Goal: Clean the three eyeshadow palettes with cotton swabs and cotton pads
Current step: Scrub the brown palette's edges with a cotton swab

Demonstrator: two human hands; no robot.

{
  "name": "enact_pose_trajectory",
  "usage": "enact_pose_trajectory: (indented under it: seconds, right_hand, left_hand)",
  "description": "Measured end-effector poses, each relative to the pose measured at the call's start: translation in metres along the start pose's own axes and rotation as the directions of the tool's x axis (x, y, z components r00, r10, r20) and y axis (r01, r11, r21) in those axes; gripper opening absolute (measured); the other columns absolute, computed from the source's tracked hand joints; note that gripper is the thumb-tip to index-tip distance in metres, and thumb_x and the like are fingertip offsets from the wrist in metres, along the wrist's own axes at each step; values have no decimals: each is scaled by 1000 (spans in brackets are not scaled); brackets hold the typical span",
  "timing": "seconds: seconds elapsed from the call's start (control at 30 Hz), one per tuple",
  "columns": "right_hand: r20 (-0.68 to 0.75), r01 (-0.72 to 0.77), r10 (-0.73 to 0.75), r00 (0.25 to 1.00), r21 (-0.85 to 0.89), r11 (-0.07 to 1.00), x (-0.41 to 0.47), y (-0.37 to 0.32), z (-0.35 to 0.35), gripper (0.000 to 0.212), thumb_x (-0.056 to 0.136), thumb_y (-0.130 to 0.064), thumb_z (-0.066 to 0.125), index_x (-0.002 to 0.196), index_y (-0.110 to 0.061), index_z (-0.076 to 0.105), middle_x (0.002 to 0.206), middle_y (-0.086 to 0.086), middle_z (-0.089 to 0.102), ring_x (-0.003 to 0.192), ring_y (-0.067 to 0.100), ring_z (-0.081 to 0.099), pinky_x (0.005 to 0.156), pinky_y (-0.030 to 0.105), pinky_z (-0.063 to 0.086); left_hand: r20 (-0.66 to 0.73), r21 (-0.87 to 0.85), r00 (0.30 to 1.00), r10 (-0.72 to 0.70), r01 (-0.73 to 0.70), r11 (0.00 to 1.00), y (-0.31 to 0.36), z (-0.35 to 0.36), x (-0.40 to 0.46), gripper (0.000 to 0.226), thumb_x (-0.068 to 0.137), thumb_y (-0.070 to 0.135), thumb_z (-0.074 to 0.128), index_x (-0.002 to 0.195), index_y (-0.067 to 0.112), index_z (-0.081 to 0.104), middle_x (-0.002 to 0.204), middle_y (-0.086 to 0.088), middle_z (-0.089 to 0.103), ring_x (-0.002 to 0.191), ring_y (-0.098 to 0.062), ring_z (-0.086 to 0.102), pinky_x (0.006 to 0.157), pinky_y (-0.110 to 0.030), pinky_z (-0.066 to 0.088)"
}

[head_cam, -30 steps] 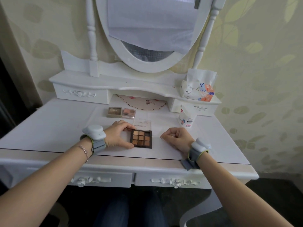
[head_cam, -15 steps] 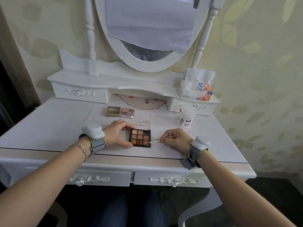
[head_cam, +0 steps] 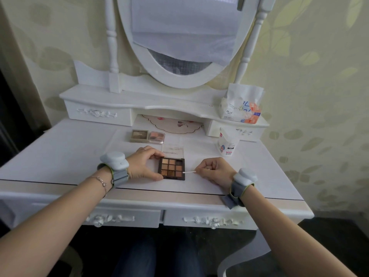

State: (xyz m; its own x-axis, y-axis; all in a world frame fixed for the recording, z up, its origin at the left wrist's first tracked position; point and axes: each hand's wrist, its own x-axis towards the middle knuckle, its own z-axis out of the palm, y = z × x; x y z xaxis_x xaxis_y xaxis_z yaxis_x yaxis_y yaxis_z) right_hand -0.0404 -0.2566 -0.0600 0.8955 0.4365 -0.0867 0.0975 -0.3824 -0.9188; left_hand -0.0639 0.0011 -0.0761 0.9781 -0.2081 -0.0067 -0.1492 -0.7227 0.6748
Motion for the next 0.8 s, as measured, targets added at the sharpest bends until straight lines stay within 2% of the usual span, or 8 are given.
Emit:
enact_pose_trajectory:
  seconds: [0.13, 0.37, 0.47, 0.53, 0.8]
  right_hand:
    - [75, 2, 2, 997, -48, 999, -1, -2, -2, 24, 86, -1, 61, 66, -13, 65, 39, -12, 43, 36, 0, 28, 40, 10, 23]
    - [78, -5, 6, 997, -13, 1000, 1, -2, -4, 22, 86, -3, 62, 67, -14, 65, 45, -7, 45, 37, 2, 30, 39, 11, 24]
    - [-28, 8, -4, 1000, 132, 991, 10, -1, 1, 18, 89, -4, 58, 73, -10, 65, 42, -8, 44, 36, 4, 30, 36, 13, 24]
    - [-119, 32, -12, 993, 166, 986, 18, -1, 9, 19, 90, -5, 58, 73, -11, 64, 40, -9, 43, 35, 4, 29, 36, 15, 23]
    - [-164, 42, -35, 986, 38, 998, 32, 3, 18, 17, 87, -13, 63, 72, -18, 67, 48, -7, 45, 40, 4, 28, 40, 16, 23]
  left_hand:
    - [-3, -1, 1000, -1, 1, 1000, 0, 0, 0, 93, 35, 64, 60, 120, 27, 49, 113, 8, 43, 113, -11, 40, 99, -22, 33]
    - [0, -11, 1000, -5, 5, 1000, 1, 0, 1, 92, 36, 64, 60, 120, 29, 48, 116, 7, 43, 114, -11, 39, 98, -21, 32]
    - [8, -15, 1000, -5, 5, 1000, 1, -1, 0, 87, 36, 64, 60, 116, 33, 45, 116, 7, 43, 113, -10, 39, 96, -20, 32]
    - [5, -19, 1000, 0, 0, 1000, 1, -2, -1, 89, 36, 64, 60, 118, 32, 46, 115, 8, 42, 112, -9, 38, 93, -18, 31]
    - [-9, -16, 1000, 14, -14, 1000, -2, 2, 1, 95, 36, 63, 59, 123, 26, 50, 113, 7, 44, 112, -10, 39, 95, -19, 32]
